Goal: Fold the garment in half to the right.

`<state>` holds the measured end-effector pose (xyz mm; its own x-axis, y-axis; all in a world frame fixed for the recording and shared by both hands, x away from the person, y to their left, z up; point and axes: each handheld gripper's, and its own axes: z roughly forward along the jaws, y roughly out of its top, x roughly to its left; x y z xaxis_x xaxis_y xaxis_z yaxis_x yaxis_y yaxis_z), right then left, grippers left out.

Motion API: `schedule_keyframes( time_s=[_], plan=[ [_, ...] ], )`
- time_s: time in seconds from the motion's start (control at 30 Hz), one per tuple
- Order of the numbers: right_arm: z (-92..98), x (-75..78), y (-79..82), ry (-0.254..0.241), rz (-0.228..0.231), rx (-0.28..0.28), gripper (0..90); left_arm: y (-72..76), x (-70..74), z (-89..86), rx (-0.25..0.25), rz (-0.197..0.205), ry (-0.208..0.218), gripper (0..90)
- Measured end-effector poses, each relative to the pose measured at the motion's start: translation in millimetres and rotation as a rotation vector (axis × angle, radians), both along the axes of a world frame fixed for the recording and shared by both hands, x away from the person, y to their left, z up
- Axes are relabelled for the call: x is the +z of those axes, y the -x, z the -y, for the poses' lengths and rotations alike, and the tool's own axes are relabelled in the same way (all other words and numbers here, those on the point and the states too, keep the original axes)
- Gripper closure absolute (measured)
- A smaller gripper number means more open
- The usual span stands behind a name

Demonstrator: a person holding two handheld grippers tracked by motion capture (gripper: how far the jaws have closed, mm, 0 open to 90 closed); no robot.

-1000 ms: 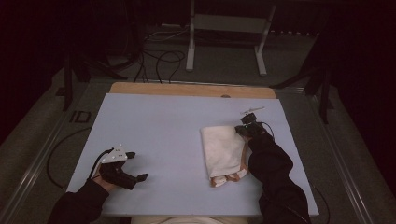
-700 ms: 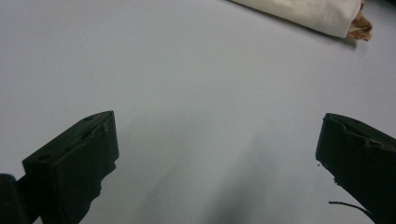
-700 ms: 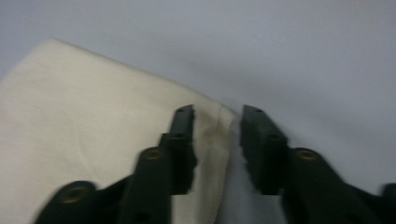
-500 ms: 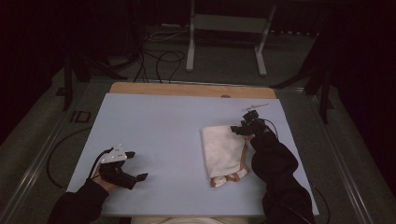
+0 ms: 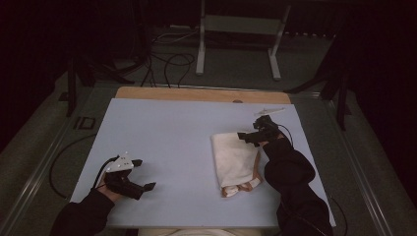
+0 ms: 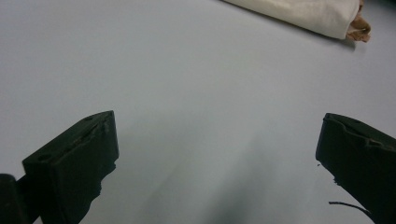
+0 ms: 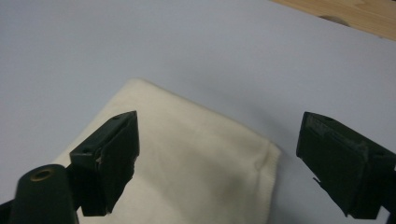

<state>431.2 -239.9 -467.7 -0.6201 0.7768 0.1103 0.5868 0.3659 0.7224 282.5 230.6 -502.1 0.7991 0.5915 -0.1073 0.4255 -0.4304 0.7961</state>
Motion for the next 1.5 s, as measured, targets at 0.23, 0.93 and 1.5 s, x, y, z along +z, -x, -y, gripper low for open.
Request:
schedule_keyframes(
  time_s=[0.23, 0.93, 1.5],
  plan=[
    [-0.1, 11.2, 9.3, -0.013, 0.023, 0.042, 12.6, 0.1, 0.9, 0.0, -0.001, 0.002, 0.001, 0.0],
    [24.2, 18.1, 67.7, -0.036, 0.059, 0.124, 10.6, 0.7, 2.6, 1.1, -0.011, 0.005, 0.003, 0.0],
    [42.8, -9.6, 105.7, -0.064, 0.066, 0.14, 10.6, -0.8, 1.5, -0.1, -0.012, -0.005, -0.004, 0.0]
  ],
)
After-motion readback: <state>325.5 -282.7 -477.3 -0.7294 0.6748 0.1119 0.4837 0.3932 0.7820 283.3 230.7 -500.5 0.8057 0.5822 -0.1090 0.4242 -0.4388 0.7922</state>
